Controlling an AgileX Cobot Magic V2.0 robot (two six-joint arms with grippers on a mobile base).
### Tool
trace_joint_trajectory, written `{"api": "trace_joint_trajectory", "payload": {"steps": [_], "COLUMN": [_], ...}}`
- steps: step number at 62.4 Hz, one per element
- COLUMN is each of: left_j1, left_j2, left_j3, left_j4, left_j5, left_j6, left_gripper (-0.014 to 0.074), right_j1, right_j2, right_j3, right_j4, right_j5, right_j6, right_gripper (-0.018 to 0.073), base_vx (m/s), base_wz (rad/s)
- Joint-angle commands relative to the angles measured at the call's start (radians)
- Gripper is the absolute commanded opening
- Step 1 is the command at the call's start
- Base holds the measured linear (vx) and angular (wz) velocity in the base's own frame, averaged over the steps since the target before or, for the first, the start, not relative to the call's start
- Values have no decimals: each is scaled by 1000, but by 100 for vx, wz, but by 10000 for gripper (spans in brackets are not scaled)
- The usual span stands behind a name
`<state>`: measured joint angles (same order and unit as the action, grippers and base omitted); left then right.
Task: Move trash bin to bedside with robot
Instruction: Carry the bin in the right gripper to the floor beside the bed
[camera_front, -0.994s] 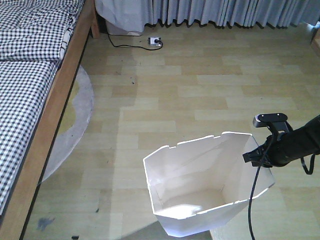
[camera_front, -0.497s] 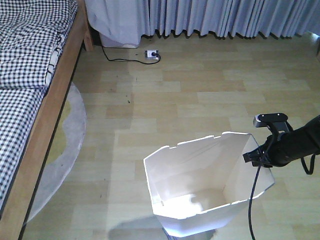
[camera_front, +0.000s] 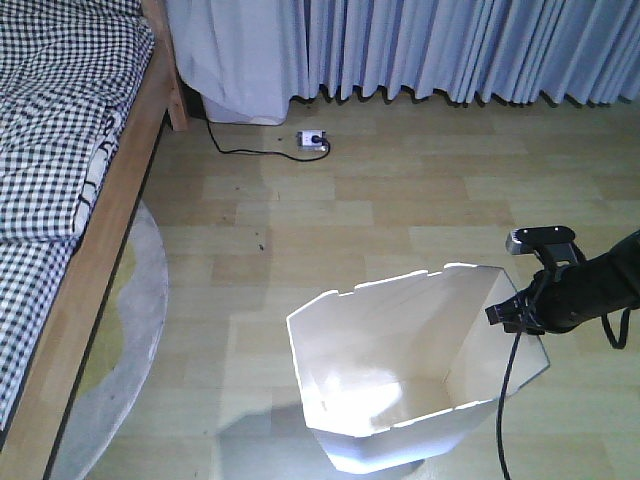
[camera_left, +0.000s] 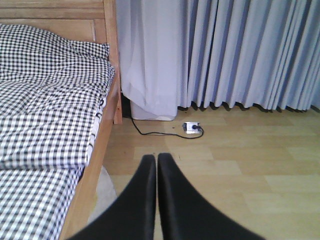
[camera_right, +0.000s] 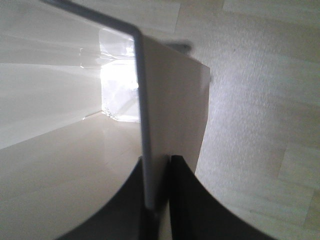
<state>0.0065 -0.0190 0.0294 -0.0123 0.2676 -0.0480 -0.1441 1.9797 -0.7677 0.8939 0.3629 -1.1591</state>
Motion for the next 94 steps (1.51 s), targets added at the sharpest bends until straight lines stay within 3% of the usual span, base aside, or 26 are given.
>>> {"api": "trace_joint_trajectory", "payload": {"steps": [1, 94], "left_j1": [-3, -3], "left_j2": [-10, -10], "left_j3": [29, 29], "left_j4": [-4, -4], "left_j5": [-74, -74], "left_j6": [-8, -8], "left_gripper": [-6, -6], "right_j1": [-2, -2], "right_j2": [-69, -69], "right_j3": [-22, -22], "right_j4": [59, 59], "right_j5": [77, 75], "right_j6": [11, 11], "right_gripper": [-7, -7], "base_vx": [39, 35], "base_wz": [4, 4]}}
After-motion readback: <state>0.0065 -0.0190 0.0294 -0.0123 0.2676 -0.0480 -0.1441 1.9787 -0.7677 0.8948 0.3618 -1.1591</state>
